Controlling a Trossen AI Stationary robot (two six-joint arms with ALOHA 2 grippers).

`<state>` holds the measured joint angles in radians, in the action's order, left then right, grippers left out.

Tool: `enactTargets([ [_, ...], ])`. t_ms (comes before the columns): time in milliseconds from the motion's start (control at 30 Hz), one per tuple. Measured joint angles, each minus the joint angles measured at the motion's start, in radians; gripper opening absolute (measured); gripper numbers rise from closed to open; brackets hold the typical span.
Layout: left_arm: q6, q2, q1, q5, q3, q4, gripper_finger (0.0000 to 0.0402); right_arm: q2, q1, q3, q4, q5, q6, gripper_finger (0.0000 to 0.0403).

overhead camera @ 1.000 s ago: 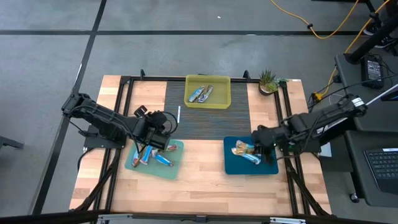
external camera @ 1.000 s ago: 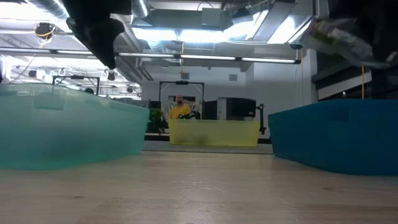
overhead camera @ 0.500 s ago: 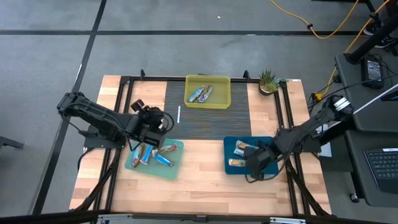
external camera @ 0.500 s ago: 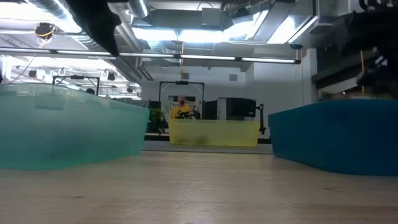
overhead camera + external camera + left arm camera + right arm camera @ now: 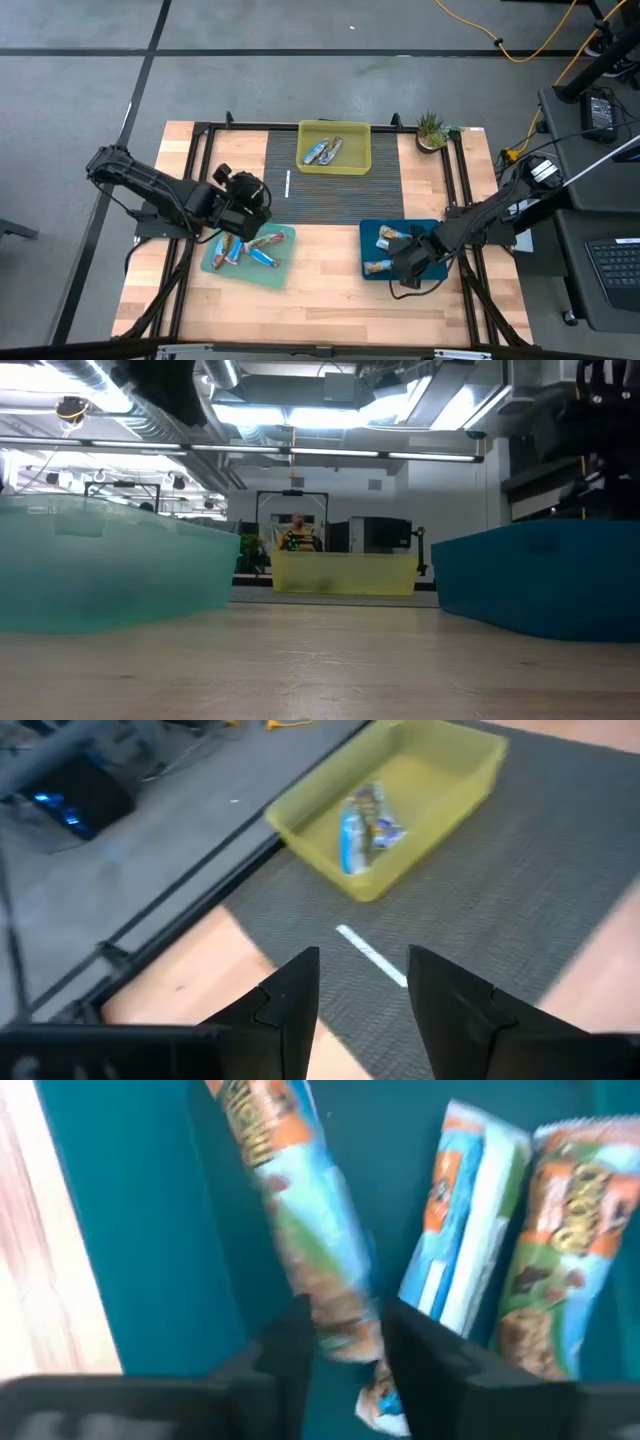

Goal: Pick and place Granola Bars by type
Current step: Return to Home Position

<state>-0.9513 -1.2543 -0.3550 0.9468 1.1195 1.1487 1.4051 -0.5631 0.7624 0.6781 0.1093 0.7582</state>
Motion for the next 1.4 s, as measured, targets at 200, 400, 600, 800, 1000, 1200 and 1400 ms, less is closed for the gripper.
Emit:
enactTargets([
  [200, 0.103, 0.000, -0.032, -0.075, 0.065, -0.086, 0.0143, -0.082, 0.040, 0.032, 0.030, 0.114, -0.179, 0.0241],
  [400, 0.110, 0.001, -0.073, -0.063, 0.131, -0.169, 0.0143, -0.178, 0.164, 0.174, -0.030, 0.386, -0.489, 0.0246],
  [600, 0.119, 0.002, -0.096, -0.023, 0.138, -0.195, 0.0136, -0.274, 0.397, 0.281, -0.217, 0.347, -0.724, 0.0120],
  [800, 0.129, 0.083, -0.055, -0.010, 0.138, -0.132, 0.0045, -0.381, 0.598, 0.291, -0.262, 0.256, -0.823, 0.0012],
  [1000, 0.274, 0.268, 0.024, 0.026, 0.134, -0.085, 0.0002, -0.456, 0.669, 0.291, -0.240, 0.257, -0.927, 0.0008],
  [1200, 0.623, 0.531, 0.199, -0.273, -0.012, -0.332, 0.0001, -0.472, 0.680, 0.290, -0.233, 0.331, -0.935, 0.0014],
  [1400, 0.650, 0.855, 0.364, -0.478, -0.368, -0.590, 0.0001, -0.472, 0.680, 0.267, -0.241, 0.341, -0.909, 0.0006],
])
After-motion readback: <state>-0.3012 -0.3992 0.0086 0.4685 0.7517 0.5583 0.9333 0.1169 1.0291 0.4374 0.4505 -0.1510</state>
